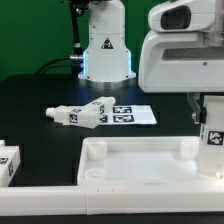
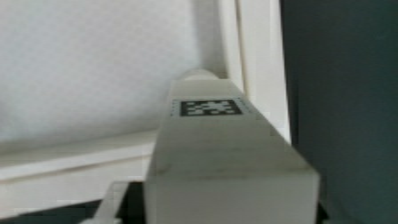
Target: Assemble desk
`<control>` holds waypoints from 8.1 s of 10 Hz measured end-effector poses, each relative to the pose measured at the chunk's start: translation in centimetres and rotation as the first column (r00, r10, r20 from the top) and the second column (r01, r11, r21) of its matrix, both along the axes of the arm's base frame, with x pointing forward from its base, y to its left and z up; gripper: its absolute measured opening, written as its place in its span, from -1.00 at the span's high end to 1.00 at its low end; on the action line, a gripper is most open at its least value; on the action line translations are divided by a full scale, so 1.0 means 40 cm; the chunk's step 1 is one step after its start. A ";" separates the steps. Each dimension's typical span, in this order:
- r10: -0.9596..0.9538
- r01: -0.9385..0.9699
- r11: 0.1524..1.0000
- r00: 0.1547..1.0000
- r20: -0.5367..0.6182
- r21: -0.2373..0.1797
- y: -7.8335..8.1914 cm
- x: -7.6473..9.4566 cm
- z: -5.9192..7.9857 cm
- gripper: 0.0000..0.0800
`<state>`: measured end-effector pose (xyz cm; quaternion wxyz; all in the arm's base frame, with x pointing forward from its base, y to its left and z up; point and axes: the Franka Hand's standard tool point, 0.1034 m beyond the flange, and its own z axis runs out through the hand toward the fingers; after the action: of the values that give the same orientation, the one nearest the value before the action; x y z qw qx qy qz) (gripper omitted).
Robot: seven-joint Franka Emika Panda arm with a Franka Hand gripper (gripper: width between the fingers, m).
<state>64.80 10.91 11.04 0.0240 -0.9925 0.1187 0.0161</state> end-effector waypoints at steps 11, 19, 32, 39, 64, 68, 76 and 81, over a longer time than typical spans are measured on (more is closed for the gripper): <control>-0.924 0.927 0.375 0.375 -0.079 0.015 -0.018 -0.009 -0.007 0.29; -0.436 0.436 0.898 0.900 -0.012 0.065 0.000 -0.015 -0.002 -0.62; -0.698 0.697 0.715 0.716 -0.011 0.048 -0.002 -0.011 -0.005 0.28; -0.746 0.742 0.661 0.666 -0.012 0.108 -0.017 -0.012 -0.006 -0.28; -0.854 0.847 0.515 0.521 -0.014 0.131 0.003 -0.010 0.019 -0.27; -0.559 0.541 0.826 0.823 0.102 0.157 0.040 -0.002 0.021 -0.62; 0.288 -0.288 0.957 0.939 0.186 -0.026 0.019 -0.012 -0.020 -0.62; 0.186 -0.187 0.982 0.965 0.186 -0.012 0.005 -0.008 -0.017 0.28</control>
Offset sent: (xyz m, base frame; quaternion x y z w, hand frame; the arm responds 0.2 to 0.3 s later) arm -0.0074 0.0013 -0.0214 0.0164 0.0200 0.3736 0.9272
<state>64.47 11.13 10.34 0.0362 -0.9963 0.0221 -0.0745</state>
